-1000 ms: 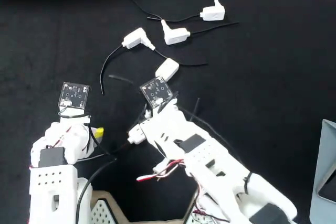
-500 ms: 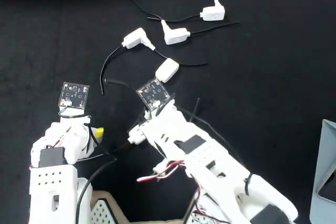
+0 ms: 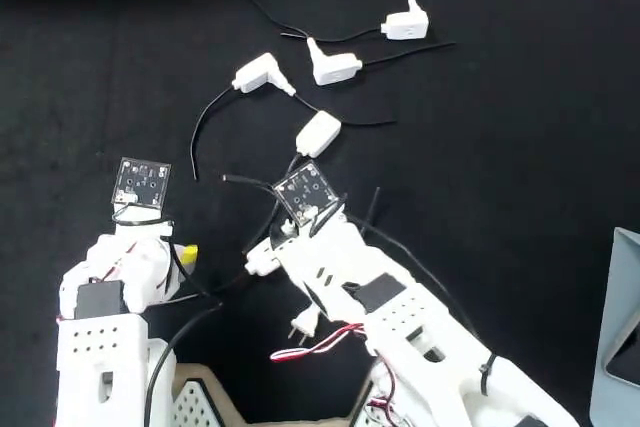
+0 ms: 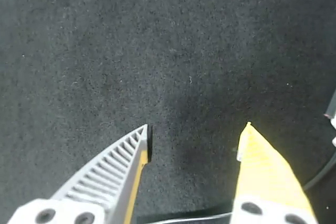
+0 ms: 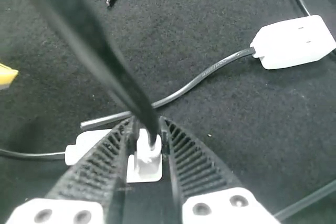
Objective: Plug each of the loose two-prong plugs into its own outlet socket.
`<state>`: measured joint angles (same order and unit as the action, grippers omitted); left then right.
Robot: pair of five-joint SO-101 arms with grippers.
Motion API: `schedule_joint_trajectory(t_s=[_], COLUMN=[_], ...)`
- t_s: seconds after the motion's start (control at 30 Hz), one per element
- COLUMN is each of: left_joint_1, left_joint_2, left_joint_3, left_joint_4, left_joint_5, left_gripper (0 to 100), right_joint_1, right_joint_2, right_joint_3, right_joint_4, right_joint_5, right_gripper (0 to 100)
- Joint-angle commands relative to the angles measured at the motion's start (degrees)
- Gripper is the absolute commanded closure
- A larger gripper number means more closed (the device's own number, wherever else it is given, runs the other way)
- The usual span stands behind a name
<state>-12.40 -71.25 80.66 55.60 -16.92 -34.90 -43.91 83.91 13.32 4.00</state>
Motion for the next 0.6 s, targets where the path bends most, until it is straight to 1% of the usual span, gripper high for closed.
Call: schedule_joint_trajectory(t_s=[0.0, 0.4, 0.57], left_joint_1=[-0.22, -0.13, -0.13], left_joint_2=[-0.62, -0.62, -0.62], left_joint_3=[-0.22, -0.22, -0.22], left_joint_4=[-0.88, -0.88, -0.88], left_joint_5=[0.09, 0.00, 0.00], left_gripper=[73, 73, 73], right_joint_1=[0.53, 0.62, 0.62], right_joint_2=[0.04, -0.04, -5.14], right_joint_3=[1.10, 0.75, -0.48], right_joint_4=[3.78, 4.31, 4.04], right_joint_5=[0.70, 0.70, 0.62], right_gripper=[98.7, 98.7, 98.7])
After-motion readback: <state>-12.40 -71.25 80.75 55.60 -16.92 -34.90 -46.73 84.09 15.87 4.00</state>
